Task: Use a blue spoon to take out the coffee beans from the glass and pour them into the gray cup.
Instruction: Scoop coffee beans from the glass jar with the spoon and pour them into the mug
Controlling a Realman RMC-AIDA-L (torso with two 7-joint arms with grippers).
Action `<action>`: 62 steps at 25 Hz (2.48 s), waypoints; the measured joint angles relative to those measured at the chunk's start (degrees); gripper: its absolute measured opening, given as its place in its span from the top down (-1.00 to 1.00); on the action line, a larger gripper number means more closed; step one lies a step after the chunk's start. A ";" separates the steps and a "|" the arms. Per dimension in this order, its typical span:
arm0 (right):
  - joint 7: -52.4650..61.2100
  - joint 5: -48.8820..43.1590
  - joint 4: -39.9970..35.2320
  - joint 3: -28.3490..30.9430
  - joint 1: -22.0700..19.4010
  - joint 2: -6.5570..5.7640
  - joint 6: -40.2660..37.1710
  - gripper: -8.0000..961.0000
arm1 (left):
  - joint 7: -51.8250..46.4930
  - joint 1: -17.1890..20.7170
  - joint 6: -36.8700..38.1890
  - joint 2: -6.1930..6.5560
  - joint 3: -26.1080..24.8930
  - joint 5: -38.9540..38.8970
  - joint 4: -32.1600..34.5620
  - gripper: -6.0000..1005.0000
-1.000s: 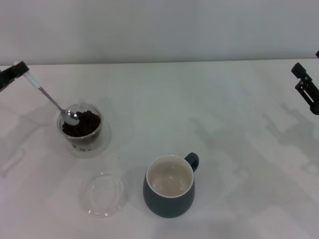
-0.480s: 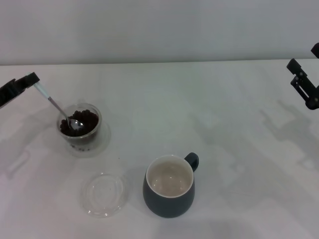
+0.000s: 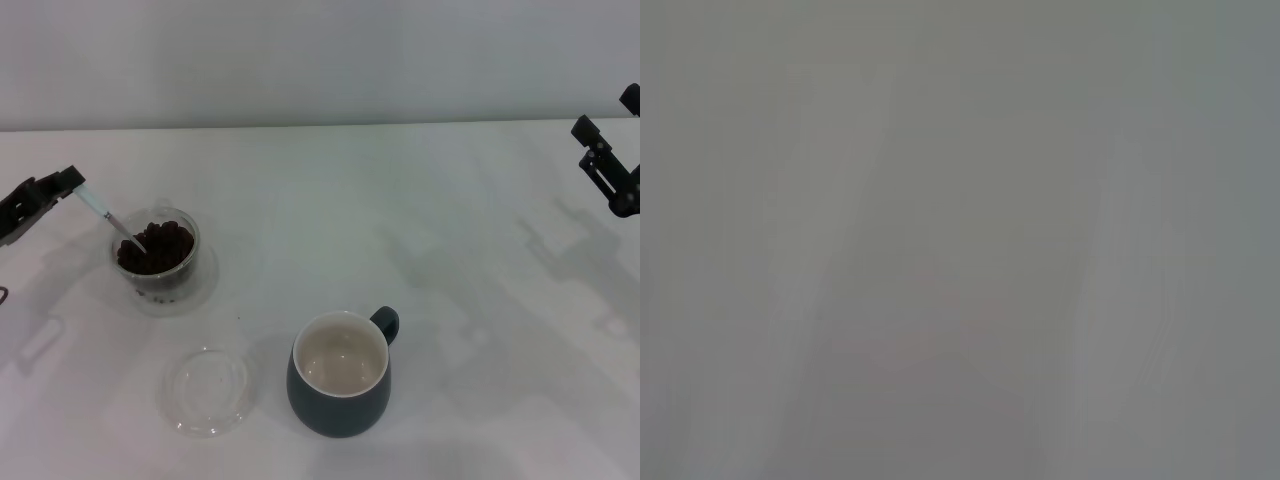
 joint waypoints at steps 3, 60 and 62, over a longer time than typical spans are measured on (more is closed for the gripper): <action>0.07 -0.10 0.00 0.00 0.00 -0.03 0.00 -0.26 | -1.82 0.57 0.31 -0.33 -0.07 -0.45 -0.09 0.74; -1.01 -0.39 0.01 -0.08 0.52 -0.02 0.51 -0.26 | -9.18 3.01 7.82 -0.94 0.16 -8.38 -0.70 0.74; -1.16 -0.39 0.01 -0.08 0.53 0.02 0.52 -0.26 | -9.21 2.55 7.85 -1.03 0.68 -8.24 -0.80 0.74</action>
